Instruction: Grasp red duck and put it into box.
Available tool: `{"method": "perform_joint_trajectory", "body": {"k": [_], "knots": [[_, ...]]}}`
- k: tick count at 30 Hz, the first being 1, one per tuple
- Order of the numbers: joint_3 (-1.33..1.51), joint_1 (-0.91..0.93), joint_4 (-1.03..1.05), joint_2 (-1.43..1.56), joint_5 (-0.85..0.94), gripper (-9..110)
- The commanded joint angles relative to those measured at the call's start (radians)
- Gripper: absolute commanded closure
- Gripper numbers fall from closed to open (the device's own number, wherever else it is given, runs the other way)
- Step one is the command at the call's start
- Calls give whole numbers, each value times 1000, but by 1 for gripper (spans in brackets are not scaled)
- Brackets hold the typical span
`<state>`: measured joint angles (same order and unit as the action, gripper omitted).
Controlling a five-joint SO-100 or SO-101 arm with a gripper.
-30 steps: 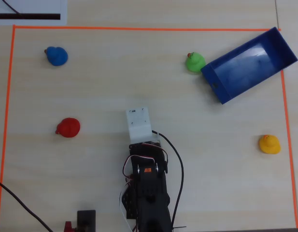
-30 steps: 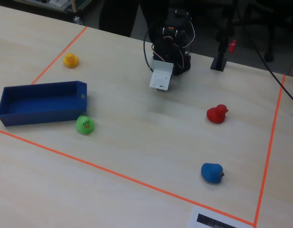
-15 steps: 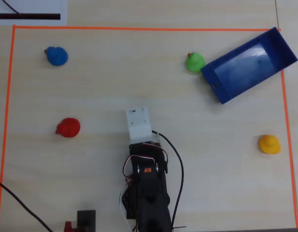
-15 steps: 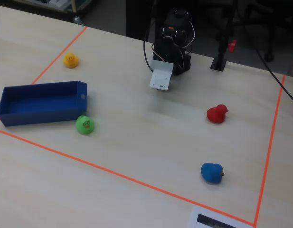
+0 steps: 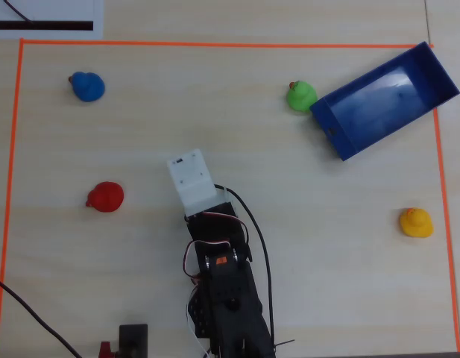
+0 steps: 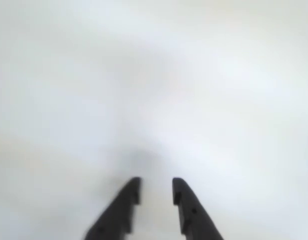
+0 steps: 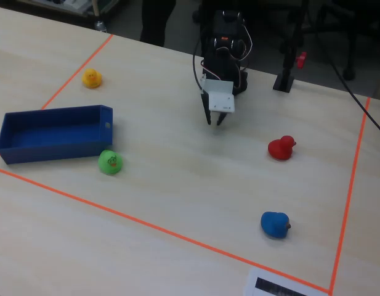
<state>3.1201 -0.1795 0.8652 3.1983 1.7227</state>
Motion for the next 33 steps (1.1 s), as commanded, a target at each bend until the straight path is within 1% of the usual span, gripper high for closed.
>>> {"method": "perform_joint_trajectory", "body": {"k": [1, 3, 6, 7, 9, 13, 16, 19, 24, 27, 33], "knots": [[-69, -81, -195, -206, 18, 90], [-84, -129, -278, -265, 37, 89], [-94, -210, -284, -278, 55, 88], [-98, -241, -259, -276, 60, 86], [-106, -301, -210, -284, 78, 72], [-98, -383, -181, -296, 95, 63], [-71, -397, -221, -310, 144, 59], [-69, -414, -307, -367, 160, 58], [-121, -459, -528, -546, 144, 58], [-186, -472, -580, -647, 114, 61], [-285, -522, -718, -842, 43, 59]]}}
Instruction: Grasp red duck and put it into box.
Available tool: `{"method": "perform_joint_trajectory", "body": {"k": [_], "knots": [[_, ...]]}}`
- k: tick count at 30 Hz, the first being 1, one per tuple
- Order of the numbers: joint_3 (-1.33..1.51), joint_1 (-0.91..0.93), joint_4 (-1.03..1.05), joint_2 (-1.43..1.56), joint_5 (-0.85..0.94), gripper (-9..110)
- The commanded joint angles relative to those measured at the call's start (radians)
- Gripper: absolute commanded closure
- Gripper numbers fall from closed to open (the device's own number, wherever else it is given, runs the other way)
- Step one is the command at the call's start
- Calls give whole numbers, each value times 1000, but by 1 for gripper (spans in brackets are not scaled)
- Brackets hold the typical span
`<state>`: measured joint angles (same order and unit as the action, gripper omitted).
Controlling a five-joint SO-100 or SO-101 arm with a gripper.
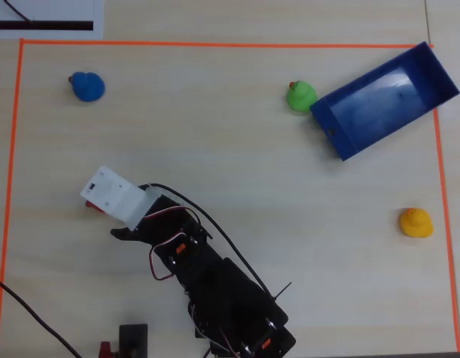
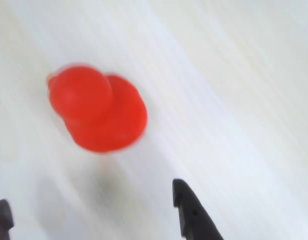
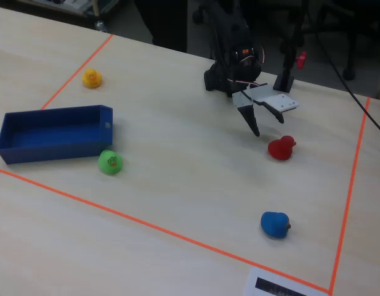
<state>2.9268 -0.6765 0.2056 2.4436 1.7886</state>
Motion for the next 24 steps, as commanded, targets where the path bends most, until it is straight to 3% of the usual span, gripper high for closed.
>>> {"method": "perform_joint_trajectory", "body": {"k": [1, 12, 24], "knots": [[-117, -29, -81, -126, -32, 59], [-284, -31, -261, -451, -110, 59], [-235, -18, -400, -600, -149, 60]]}}
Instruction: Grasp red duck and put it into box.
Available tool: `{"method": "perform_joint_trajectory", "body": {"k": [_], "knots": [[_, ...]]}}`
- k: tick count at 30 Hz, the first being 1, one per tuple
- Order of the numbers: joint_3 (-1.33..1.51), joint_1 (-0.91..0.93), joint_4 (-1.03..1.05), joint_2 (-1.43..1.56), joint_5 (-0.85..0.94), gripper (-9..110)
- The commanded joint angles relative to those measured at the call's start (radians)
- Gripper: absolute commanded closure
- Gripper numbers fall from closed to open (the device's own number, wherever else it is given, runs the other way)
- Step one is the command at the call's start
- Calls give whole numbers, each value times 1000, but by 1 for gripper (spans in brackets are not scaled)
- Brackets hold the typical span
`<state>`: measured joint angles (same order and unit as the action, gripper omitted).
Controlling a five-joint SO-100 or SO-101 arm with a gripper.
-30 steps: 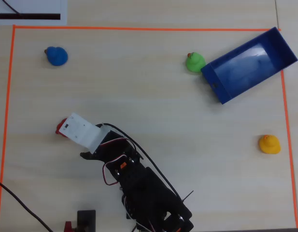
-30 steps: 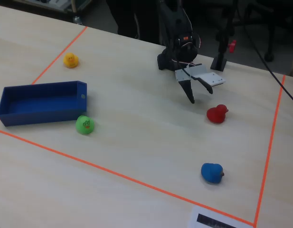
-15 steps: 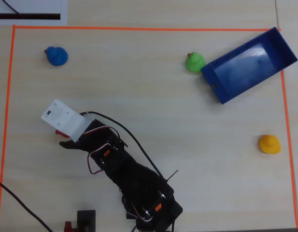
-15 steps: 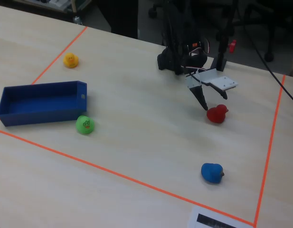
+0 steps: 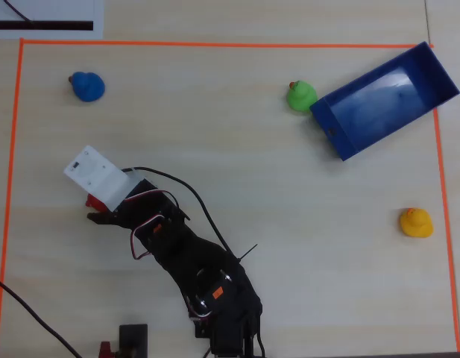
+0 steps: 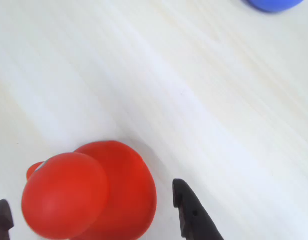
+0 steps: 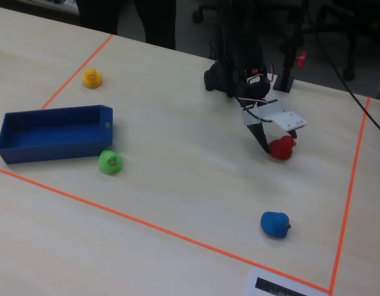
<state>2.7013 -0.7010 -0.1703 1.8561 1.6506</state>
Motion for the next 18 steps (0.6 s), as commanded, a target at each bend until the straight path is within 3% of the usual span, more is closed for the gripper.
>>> {"method": "perform_joint_trajectory", "body": {"k": [1, 18], "knots": [[-14, 9, -25, -23, -14, 60], [-152, 58, 28, -103, -9, 68]]}}
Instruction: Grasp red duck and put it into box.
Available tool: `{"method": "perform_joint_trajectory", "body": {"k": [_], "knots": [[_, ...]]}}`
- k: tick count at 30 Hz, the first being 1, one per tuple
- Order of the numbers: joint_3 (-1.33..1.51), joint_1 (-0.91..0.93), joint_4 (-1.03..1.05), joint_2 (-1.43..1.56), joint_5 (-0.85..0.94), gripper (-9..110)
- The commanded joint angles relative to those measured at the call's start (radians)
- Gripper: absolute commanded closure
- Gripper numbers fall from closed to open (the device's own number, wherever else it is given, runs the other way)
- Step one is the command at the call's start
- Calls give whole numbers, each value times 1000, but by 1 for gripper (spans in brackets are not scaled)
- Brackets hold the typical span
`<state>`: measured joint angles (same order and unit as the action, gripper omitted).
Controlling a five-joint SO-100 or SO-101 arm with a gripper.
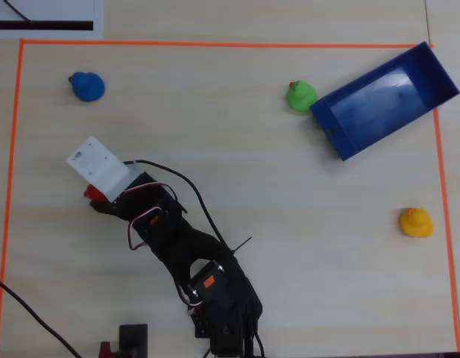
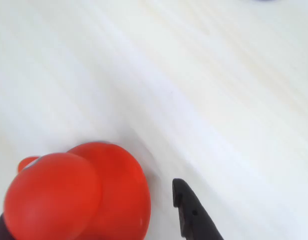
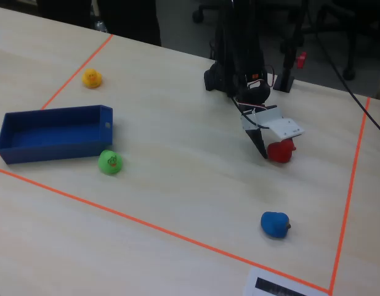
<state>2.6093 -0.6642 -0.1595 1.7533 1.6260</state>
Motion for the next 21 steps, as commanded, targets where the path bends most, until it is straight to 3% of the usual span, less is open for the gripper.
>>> {"method": "perform_joint_trajectory", "body": {"k": [1, 3, 4, 5, 21], "knots": [[-67, 26, 29, -2, 17, 71], [-75, 34, 43, -2, 15, 80], [-71, 38, 18, 3, -11, 95], [-66, 43, 0, 6, -20, 101], [-75, 167, 153, 195, -5, 101]]}}
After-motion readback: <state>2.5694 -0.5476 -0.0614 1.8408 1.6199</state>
